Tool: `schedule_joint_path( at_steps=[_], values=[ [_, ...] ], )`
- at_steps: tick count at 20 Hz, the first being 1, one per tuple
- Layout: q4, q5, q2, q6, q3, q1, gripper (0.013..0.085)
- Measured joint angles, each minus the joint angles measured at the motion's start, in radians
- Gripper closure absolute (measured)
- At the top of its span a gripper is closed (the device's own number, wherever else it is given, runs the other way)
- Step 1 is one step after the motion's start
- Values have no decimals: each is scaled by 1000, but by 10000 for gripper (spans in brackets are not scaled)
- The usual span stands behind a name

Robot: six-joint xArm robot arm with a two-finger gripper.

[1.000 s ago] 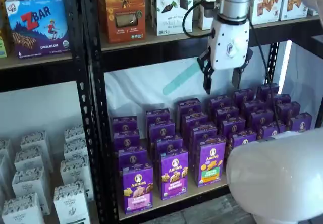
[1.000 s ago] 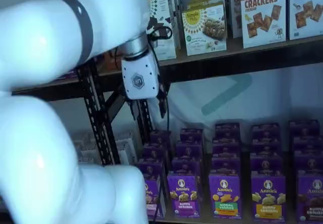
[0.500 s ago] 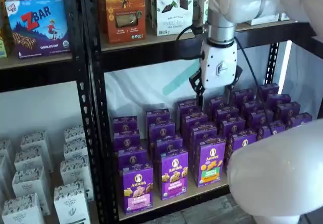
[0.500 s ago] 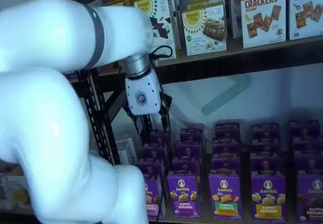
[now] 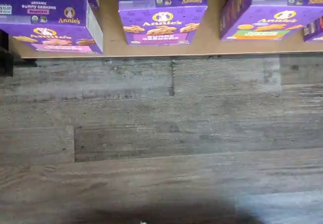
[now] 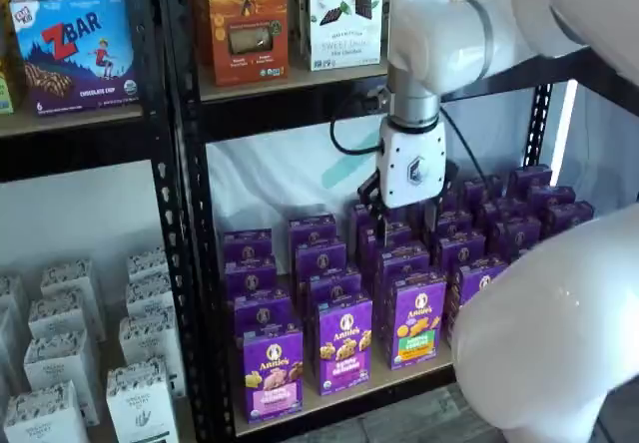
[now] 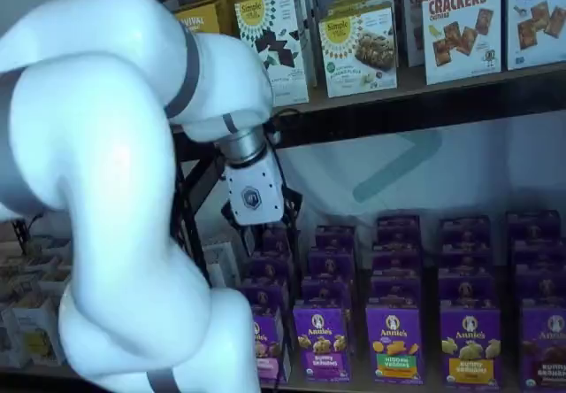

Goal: Pick up the purple box with a pink patch in the middle, on the bottom shelf, the first box from the left

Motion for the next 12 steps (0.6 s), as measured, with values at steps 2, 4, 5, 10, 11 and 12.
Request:
schedule_joint_path(
  at_steps=[2,4,5,10,11,12],
  values=[
    [12,-45,36,-4,7,1,130],
    [18,-89,70,-2,12,4,130],
    [13,-109,89,5,13,7,130],
    [12,-227,180,20,23,17,130],
    [16,-247,198,19,23,17,130],
    [19,-261,214,18,21,19,130]
  ],
)
